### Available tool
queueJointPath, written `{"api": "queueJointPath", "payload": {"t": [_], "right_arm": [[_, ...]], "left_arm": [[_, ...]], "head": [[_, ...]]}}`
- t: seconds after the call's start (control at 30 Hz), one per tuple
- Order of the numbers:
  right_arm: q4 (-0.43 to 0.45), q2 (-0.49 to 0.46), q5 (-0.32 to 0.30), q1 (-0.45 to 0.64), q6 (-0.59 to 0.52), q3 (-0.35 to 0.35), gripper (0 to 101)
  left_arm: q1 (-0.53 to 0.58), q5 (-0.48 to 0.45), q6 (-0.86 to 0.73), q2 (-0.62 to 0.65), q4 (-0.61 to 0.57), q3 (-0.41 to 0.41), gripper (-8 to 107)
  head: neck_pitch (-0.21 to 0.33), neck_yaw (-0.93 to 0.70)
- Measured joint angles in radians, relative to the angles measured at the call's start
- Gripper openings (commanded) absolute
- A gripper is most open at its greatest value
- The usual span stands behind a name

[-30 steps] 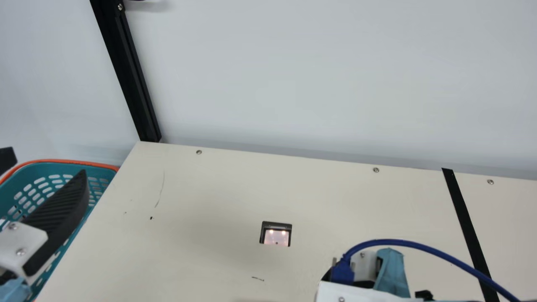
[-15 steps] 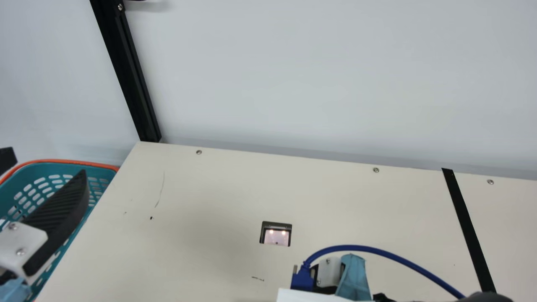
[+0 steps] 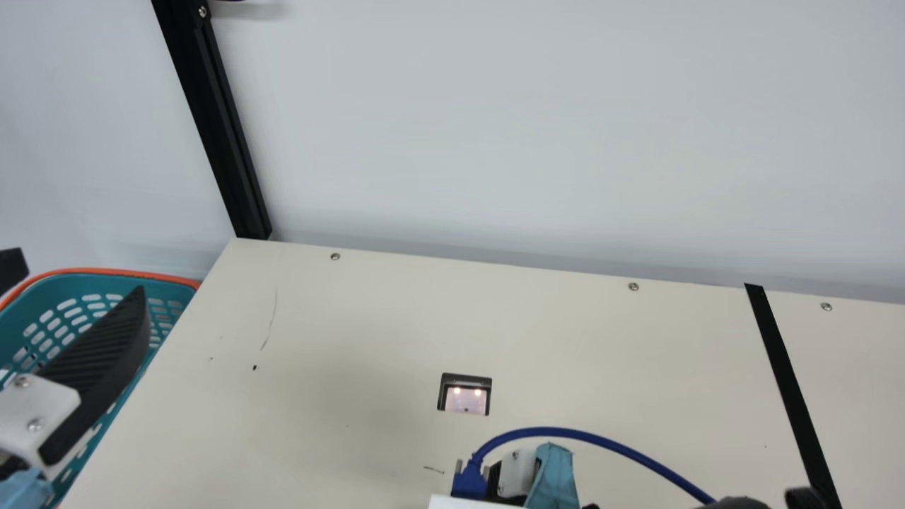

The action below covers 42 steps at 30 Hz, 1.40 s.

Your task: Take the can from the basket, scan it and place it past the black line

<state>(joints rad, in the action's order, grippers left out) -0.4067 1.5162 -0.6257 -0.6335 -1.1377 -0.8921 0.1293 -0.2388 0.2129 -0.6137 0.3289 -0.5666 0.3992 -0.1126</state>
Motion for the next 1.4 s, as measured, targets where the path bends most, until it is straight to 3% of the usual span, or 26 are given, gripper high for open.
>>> {"api": "queueJointPath", "payload": {"t": [0.83,0.87,1.0,1.4], "right_arm": [[-0.072,0.044,0.076,0.020,-0.069,0.031,101],[-0.072,0.045,0.078,0.020,-0.069,0.031,66],[-0.084,0.049,0.088,0.022,-0.069,0.033,0],[-0.103,0.047,0.101,0.030,-0.083,0.043,0]], "left_arm": [[0.000,0.000,0.000,0.000,0.000,0.000,90],[0.000,0.000,0.000,0.000,0.000,0.000,90],[0.000,0.000,0.000,0.000,0.000,0.000,90],[0.000,0.000,0.000,0.000,0.000,0.000,90]], "head": [[0.005,0.000],[0.000,0.000],[0.000,0.000],[0.005,0.000]]}}
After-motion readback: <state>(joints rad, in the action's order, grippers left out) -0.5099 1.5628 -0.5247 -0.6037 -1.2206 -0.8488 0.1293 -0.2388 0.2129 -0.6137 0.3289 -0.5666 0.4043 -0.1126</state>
